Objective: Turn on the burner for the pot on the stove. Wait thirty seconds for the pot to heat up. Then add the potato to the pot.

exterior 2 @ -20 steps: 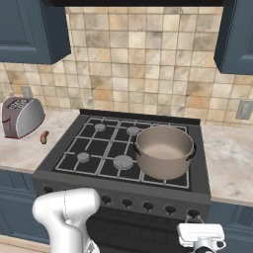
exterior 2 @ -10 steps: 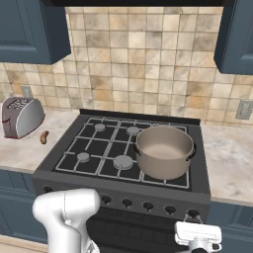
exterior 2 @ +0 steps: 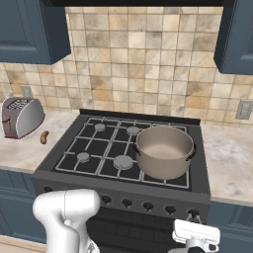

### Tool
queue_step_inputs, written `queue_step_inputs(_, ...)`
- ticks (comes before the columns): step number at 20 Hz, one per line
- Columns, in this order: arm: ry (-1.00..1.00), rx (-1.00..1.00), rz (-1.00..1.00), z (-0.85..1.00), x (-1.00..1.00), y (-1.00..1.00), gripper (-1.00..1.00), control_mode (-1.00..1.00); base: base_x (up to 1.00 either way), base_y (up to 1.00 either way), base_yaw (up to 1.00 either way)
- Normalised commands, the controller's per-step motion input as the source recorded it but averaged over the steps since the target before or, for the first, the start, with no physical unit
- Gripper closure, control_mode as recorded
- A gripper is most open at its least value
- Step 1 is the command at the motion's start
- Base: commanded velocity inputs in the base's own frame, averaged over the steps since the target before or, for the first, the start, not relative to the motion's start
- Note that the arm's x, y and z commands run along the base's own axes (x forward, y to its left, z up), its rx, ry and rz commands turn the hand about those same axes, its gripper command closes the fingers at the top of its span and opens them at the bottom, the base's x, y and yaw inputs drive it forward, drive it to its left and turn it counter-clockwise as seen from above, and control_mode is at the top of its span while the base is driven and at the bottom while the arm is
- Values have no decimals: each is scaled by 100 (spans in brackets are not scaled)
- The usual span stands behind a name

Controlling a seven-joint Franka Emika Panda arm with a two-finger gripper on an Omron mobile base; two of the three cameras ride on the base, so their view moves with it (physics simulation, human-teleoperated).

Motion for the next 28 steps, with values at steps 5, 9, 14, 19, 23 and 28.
queue_step_inputs(5, 0, 0, -1, -7, 76, 3, 100, -100, 0, 0, 0)
queue_step_inputs(9, -1, -2, 3, -1, 62, 16, 100, -100, 0, 0, 0)
queue_step_inputs(14, -19, -10, 25, -1, 45, 7, 100, -100, 0, 0, 0)
queue_step_inputs(19, -28, -17, 36, -4, 33, 1, 100, -100, 0, 0, 0)
queue_step_inputs(23, -38, -34, 32, 0, 28, 34, 100, -100, 0, 0, 0)
queue_step_inputs(28, -40, -38, 28, 0, 29, 41, 100, -100, 0, 0, 0)
